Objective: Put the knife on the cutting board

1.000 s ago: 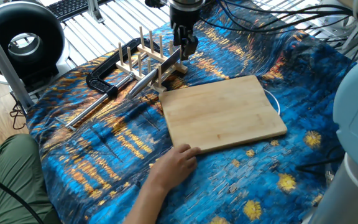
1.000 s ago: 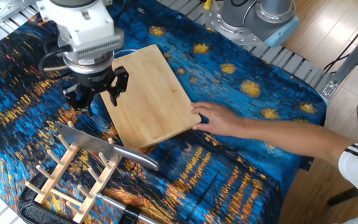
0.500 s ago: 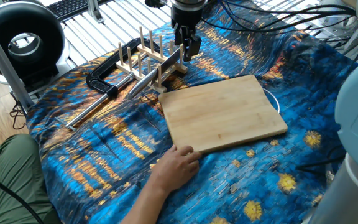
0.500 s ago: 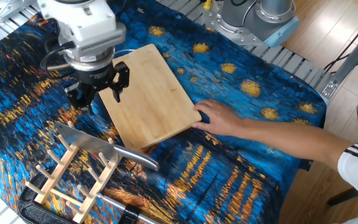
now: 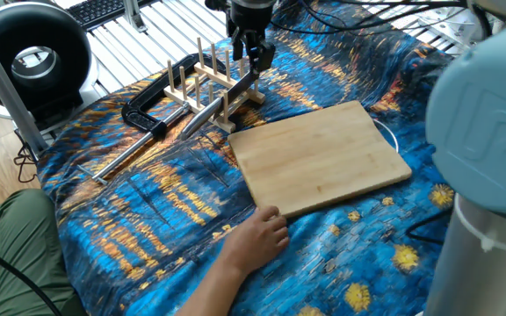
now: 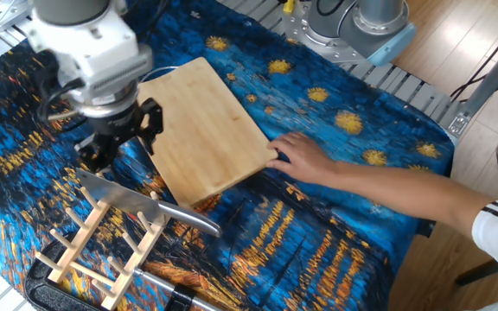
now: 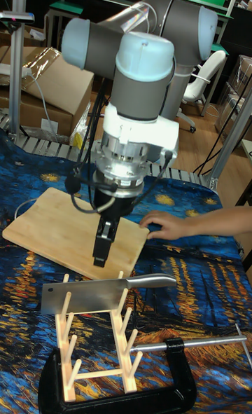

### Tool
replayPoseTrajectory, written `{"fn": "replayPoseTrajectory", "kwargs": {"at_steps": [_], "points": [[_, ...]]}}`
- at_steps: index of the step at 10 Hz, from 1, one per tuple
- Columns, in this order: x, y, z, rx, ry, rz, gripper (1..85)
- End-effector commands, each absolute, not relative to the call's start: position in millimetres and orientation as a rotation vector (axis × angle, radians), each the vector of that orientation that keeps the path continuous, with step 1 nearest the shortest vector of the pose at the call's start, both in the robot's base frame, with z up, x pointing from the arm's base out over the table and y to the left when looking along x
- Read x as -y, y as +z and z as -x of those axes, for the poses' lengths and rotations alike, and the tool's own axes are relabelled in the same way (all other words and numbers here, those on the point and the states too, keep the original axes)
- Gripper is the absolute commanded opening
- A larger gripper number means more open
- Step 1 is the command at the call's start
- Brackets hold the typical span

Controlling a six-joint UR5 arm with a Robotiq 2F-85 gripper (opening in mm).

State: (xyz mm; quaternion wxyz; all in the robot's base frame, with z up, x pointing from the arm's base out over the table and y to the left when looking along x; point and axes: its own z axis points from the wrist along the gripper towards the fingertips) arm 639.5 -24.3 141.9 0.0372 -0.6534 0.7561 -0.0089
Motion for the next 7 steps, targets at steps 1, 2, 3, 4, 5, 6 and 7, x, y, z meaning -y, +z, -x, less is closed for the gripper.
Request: {"fn": "replayPoseTrajectory", "kwargs": {"at_steps": [1,2,3,4,5,6,7], "points": [[29.2,131.7,-659.8,-2.257,-0.059,2.08,61.7],[29.0,127.5,-662.6,-2.248,-0.061,2.088,61.7],[25.8,122.5,-666.0,-2.234,-0.055,2.094,61.7],[23.6,117.7,-668.2,-2.218,-0.051,2.107,61.7],[21.7,114.5,-669.1,-2.203,-0.046,2.119,61.7],[20.4,111.8,-670.1,-2.192,-0.044,2.127,61.7],[20.2,109.1,-671.2,-2.179,-0.045,2.141,61.7]]}}
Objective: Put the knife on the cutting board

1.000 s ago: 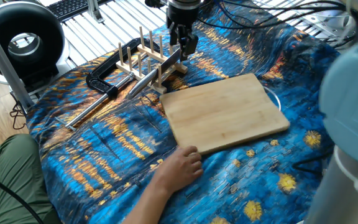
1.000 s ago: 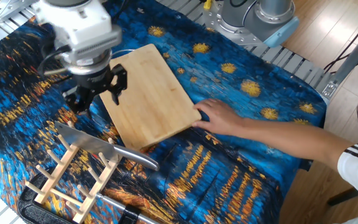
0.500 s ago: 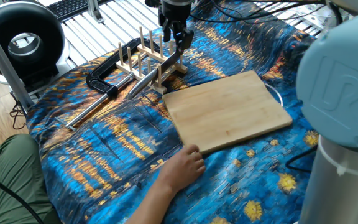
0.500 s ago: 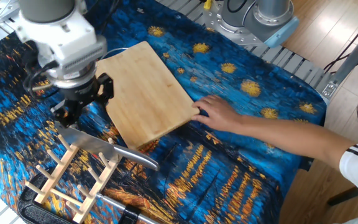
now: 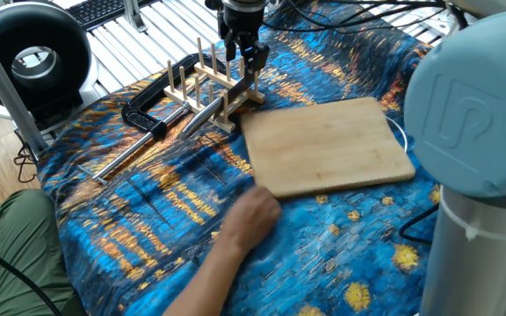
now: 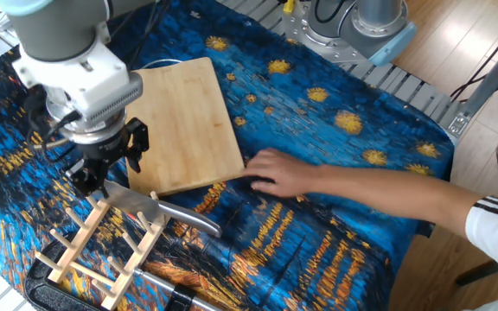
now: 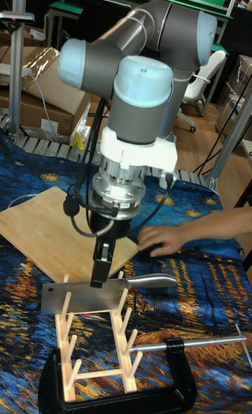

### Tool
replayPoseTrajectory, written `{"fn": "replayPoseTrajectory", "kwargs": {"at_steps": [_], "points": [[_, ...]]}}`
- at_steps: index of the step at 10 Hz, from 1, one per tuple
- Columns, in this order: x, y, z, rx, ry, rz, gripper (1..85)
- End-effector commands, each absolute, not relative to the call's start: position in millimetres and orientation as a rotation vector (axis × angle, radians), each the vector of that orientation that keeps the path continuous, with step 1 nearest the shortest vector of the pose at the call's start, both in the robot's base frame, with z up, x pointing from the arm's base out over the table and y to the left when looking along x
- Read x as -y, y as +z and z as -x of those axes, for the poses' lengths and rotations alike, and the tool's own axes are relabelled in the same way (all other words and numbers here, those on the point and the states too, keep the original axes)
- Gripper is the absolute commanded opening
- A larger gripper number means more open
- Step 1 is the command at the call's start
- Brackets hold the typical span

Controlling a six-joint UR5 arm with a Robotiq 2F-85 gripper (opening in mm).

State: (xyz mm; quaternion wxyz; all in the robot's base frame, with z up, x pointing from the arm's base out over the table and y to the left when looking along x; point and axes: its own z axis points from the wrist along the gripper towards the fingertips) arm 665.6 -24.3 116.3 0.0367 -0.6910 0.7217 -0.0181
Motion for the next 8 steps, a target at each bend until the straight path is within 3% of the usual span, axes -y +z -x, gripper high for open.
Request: {"fn": "replayPoseTrajectory", "kwargs": {"at_steps": [1,8], "points": [[19.6,105.1,-671.6,-2.168,-0.049,2.15,61.7],[22.7,87.5,-663.8,-2.148,-0.052,2.166,60.0]]}}
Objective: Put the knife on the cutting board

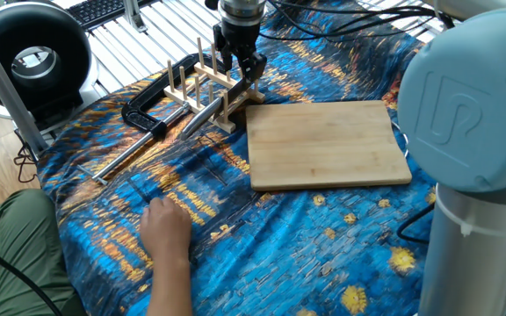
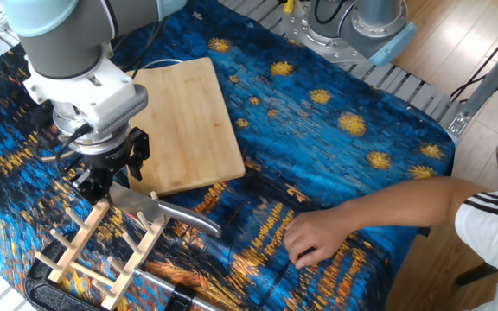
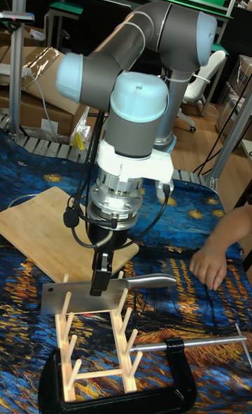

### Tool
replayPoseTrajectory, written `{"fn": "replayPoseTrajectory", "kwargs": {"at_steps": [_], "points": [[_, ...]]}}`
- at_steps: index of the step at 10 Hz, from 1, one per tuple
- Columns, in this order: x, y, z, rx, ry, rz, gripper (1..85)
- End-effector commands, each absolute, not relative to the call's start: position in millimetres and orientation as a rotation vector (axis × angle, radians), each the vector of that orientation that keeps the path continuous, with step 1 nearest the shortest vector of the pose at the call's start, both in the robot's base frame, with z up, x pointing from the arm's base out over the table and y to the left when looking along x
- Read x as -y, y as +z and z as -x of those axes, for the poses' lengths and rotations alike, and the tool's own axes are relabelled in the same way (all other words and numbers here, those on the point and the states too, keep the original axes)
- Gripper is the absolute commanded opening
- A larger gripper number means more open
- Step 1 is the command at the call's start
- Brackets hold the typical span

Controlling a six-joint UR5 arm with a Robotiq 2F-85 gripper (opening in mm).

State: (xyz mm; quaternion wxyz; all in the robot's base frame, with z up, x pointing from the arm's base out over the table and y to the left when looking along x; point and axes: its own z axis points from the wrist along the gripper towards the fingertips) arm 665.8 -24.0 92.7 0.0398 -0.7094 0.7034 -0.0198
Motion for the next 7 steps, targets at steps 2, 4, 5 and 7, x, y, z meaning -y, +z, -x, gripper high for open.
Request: {"fn": "replayPoseTrajectory", "kwargs": {"at_steps": [2,4,5,7], "points": [[23.3,83.7,-661.3,-2.142,-0.05,2.17,58.3],[22.8,80.6,-659.6,-2.139,-0.047,2.17,57.3],[22.4,78.8,-658.8,-2.139,-0.049,2.169,56.3],[18.8,74.1,-657.5,-2.134,-0.047,2.156,55.0]]}}
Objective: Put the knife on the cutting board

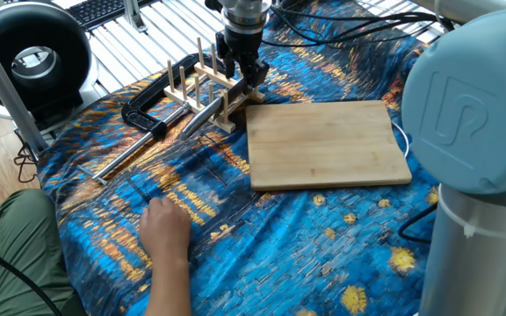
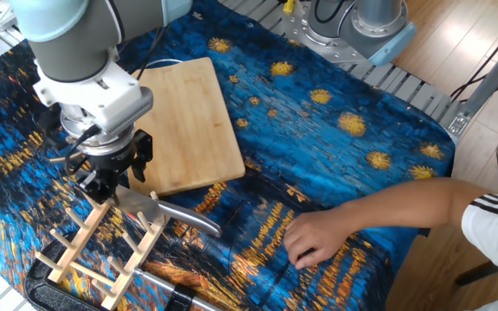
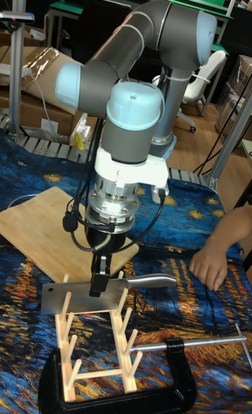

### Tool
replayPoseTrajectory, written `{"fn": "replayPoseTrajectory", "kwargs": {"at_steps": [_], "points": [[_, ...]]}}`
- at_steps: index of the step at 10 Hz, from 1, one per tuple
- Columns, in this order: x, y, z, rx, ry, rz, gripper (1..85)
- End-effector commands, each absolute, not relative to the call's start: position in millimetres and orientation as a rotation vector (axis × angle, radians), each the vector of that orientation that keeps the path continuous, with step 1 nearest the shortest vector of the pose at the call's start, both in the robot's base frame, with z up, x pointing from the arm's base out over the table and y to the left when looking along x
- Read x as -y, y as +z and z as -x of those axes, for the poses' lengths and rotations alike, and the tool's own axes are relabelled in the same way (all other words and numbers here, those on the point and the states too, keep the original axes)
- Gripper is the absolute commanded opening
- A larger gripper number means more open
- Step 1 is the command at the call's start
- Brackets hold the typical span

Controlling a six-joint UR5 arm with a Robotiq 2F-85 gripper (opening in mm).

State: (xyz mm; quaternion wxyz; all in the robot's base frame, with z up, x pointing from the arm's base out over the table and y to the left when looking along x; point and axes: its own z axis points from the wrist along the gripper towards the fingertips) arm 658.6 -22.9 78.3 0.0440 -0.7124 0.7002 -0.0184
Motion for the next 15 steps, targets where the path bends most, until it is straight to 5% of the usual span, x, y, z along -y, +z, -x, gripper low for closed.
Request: {"fn": "replayPoseTrajectory", "kwargs": {"at_steps": [1,8,10,11,15], "points": [[18.2,71.6,-657.3,-2.132,-0.051,2.151,54.7],[22.7,67.4,-659.3,-2.157,-0.077,2.116,34.3],[22.9,68.2,-662.8,-2.145,-0.091,2.114,18.3],[24.9,69.3,-669.7,-2.132,-0.127,2.111,1.0],[16.2,80.4,-681.1,-2.08,-0.126,2.159,1.0]]}}
